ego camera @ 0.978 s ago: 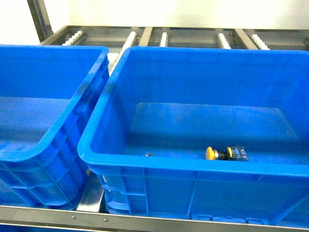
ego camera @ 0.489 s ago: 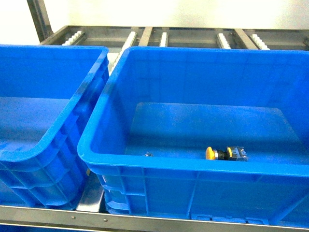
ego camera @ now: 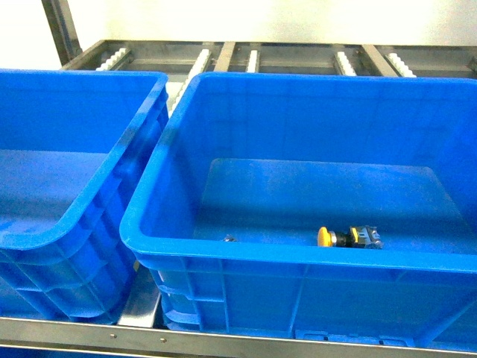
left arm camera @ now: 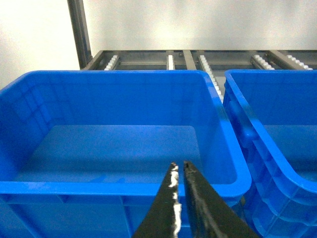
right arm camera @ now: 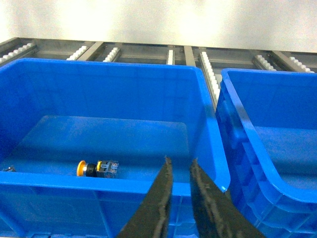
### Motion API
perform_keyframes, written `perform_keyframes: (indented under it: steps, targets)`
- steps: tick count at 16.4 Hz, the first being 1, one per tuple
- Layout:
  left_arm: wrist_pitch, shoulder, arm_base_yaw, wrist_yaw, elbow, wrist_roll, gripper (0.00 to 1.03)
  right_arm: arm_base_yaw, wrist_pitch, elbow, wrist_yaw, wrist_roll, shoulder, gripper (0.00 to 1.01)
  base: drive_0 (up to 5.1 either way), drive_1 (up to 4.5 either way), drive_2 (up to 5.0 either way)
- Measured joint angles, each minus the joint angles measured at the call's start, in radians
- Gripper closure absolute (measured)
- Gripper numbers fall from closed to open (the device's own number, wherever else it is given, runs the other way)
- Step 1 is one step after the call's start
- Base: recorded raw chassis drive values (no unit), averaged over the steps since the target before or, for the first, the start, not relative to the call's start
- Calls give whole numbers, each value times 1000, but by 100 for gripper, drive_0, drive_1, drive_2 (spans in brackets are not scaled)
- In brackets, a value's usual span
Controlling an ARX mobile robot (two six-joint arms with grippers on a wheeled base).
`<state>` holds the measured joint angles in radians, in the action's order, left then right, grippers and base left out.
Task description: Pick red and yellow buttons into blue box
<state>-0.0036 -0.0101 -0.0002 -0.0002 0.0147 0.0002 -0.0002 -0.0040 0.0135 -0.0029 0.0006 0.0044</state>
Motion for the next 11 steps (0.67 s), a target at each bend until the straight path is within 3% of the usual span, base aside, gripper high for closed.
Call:
perform_keyframes:
  steps: [8,9,10,11]
  targets:
    - [0,0,0,0,0,0,18,0,0,0,0,0,0,8,0,0,0]
    - [0,0,0,0,0,0,11,0,0,0,0,0,0,1,0,0,0]
    - [0,0,0,0,0,1,3,0,0,0,0,0,0,3,0,0,0]
    - [0,0,0,0,0,0,5,0,0,0,0,0,0,4,0,0,0]
